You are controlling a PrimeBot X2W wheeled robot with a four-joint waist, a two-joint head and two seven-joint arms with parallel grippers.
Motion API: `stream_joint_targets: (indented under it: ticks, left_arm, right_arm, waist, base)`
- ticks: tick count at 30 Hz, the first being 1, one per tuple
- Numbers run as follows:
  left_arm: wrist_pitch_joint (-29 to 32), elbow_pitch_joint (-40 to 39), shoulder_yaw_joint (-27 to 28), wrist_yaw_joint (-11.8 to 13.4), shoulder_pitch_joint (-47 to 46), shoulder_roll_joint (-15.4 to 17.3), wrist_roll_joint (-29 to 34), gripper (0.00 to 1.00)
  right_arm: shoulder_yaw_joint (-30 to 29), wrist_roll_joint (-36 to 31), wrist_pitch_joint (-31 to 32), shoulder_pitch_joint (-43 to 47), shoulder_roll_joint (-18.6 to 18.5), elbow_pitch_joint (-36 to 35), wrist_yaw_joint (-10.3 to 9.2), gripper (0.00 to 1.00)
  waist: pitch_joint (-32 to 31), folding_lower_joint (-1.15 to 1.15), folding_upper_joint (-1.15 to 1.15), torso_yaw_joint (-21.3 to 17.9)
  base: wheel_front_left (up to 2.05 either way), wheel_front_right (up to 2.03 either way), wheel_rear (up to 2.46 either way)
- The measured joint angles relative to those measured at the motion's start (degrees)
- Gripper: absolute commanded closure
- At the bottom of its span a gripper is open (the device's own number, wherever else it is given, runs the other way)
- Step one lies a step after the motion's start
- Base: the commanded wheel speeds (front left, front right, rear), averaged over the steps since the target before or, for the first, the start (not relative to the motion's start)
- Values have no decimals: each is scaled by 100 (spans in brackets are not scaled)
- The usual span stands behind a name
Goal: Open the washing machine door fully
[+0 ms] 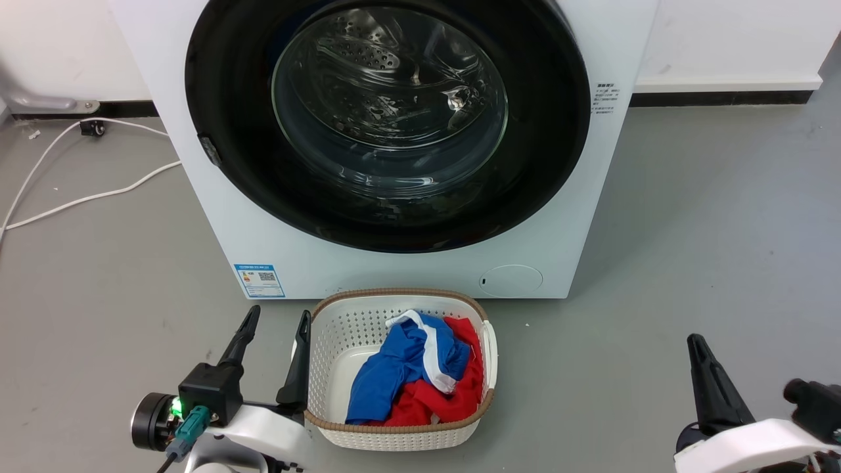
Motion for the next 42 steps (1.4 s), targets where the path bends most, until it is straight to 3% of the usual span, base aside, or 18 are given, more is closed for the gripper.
stream_joint_targets:
  ticks: [10, 13, 17, 30, 38, 42]
  left_arm:
    - [0, -62, 31, -10, -40, -48, -41, 0]
    - [0, -122, 47, -7, -70, -62, -16, 0]
    - [0, -182, 55, 0, -145, -79, 3, 0]
    - [0, -660, -116, 1, -766, -177, 126, 0]
    - [0, -937, -240, 19, -1106, -223, 198, 0]
    - [0, -1036, -307, 52, -1218, -266, 201, 0]
  right_arm:
    - [-510, 4612, 603, -357, 7, 542, 0, 100]
    - [-835, 5576, 868, -678, 7, 708, -1, 100]
    - [-1341, 6372, 1282, -1283, -8, 1016, 0, 100]
    - [-1745, 6545, 2249, -3738, -1205, 2869, -1, 100]
    - [-1418, 6296, 3027, -5751, -1861, 4110, -1, 100]
    - [-1051, 5948, 3505, -6680, -2006, 4593, -1, 100]
  waist:
    - [103, 0, 0, 15]
    - [222, 0, 0, 8]
    - [422, 0, 0, -8]
    - [1281, 1, 0, 135]
    - [1968, 1, 0, 300]
    - [2286, 1, 0, 397]
  base:
    - [0, 0, 0]
    - [0, 0, 0]
    - [0, 0, 0]
    - [0, 0, 0]
    - [0, 0, 0]
    - [0, 0, 0]
